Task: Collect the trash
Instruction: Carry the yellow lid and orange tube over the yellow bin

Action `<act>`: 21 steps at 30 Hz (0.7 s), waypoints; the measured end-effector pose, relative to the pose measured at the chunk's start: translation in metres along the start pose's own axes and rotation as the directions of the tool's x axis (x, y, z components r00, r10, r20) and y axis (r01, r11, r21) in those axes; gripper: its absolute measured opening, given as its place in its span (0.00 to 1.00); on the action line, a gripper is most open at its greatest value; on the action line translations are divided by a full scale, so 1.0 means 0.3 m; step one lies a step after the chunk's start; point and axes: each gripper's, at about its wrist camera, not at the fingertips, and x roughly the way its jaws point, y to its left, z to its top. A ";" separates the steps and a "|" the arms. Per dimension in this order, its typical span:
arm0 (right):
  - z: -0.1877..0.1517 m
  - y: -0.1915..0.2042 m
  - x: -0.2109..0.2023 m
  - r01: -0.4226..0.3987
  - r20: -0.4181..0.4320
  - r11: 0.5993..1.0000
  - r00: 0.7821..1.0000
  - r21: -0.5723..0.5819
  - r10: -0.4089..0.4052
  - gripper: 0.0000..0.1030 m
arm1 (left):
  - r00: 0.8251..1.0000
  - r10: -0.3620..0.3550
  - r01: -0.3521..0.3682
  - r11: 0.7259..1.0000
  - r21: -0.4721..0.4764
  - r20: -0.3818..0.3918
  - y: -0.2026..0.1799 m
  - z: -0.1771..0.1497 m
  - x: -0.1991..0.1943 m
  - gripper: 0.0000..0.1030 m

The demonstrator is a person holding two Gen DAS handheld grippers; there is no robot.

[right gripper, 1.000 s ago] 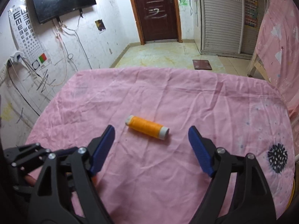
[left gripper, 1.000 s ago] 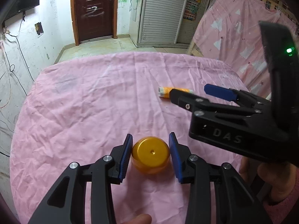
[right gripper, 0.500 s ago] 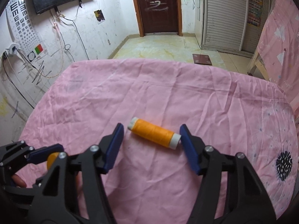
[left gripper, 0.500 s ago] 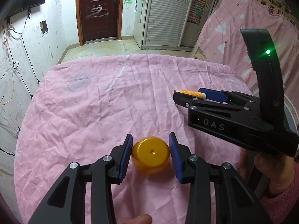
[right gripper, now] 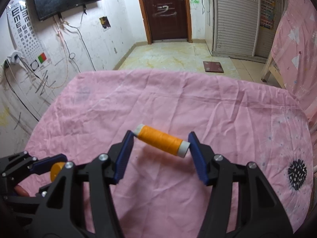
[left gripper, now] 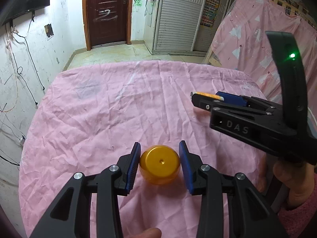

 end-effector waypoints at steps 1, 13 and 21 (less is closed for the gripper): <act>0.000 -0.005 -0.014 -0.002 0.010 1.000 1.000 0.004 0.002 0.53 | 1.000 0.002 -0.002 1.000 0.004 0.003 -0.009 0.001 -0.004 0.32; -0.032 -0.143 -0.208 0.003 0.125 0.997 0.992 0.083 -0.014 0.53 | 1.000 0.000 -0.003 0.996 0.090 0.029 -0.179 0.006 -0.047 0.32; -0.098 -0.290 -0.343 0.025 0.190 0.987 0.980 0.161 -0.056 0.53 | 0.999 -0.015 0.009 0.985 0.172 0.036 -0.346 -0.009 -0.060 0.32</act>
